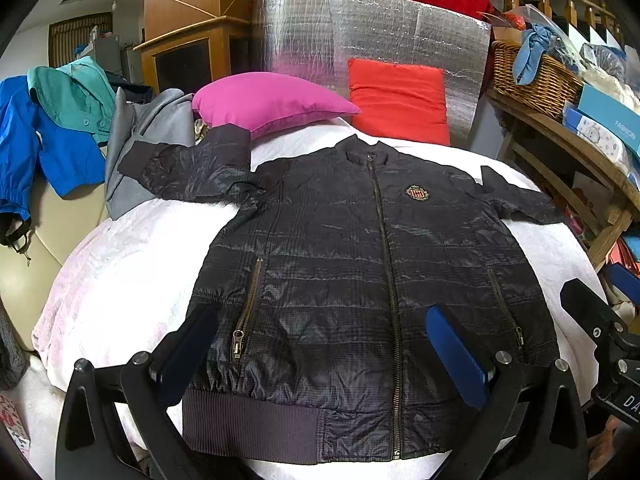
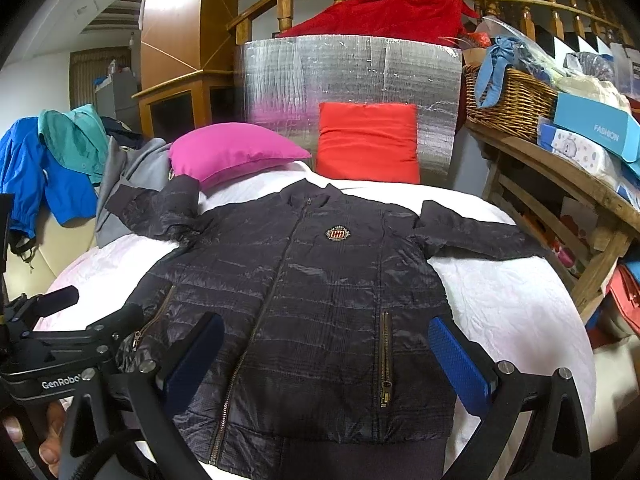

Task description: Fold large clothes

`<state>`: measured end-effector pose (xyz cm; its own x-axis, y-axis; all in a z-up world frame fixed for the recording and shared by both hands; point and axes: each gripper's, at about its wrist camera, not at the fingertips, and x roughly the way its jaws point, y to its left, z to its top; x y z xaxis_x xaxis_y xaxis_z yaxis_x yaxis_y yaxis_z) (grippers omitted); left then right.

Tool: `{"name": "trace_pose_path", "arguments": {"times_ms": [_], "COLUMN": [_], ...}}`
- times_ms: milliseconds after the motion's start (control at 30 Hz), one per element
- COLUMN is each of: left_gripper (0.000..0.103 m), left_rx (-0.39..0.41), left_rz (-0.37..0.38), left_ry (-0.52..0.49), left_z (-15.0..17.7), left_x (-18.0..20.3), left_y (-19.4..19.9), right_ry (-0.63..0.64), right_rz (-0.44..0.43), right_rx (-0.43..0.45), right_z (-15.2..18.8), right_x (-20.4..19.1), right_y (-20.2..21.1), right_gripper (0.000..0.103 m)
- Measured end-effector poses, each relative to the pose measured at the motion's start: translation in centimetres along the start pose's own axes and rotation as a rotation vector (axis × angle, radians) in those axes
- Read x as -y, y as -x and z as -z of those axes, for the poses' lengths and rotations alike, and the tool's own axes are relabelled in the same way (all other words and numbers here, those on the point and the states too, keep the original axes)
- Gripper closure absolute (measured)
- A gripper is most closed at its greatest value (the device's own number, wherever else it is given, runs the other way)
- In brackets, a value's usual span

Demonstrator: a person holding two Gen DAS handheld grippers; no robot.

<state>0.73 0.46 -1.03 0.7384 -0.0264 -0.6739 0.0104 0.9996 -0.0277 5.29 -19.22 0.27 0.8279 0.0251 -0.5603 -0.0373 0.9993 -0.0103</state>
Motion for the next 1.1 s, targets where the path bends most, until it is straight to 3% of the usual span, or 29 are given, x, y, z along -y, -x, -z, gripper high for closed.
{"name": "trace_pose_path", "arguments": {"times_ms": [467,633,800,1100], "left_gripper": [0.000,0.000,0.000,0.000], "left_rx": [-0.025,-0.057,-0.130,-0.169], "left_rz": [0.012,0.003,0.007,0.011], "left_ry": [0.010,0.030,0.043,-0.026], "left_z": [0.3,0.7,1.5,0.4], "left_x": [-0.6,-1.7,-2.3,-0.1], "left_y": [-1.6,-3.6,-7.0,-12.9], "right_ry": [0.000,-0.126,-0.441,-1.001], "right_rz": [-0.004,-0.057,-0.111,-0.200], "right_rx": [-0.025,-0.055,-0.118,-0.104], "right_z": [0.1,-0.1,0.7,2.2], "right_x": [-0.2,3.2,11.8,31.3], "right_y": [-1.6,-3.6,-7.3,-15.1], "right_gripper": [0.000,0.000,0.000,0.001]}}
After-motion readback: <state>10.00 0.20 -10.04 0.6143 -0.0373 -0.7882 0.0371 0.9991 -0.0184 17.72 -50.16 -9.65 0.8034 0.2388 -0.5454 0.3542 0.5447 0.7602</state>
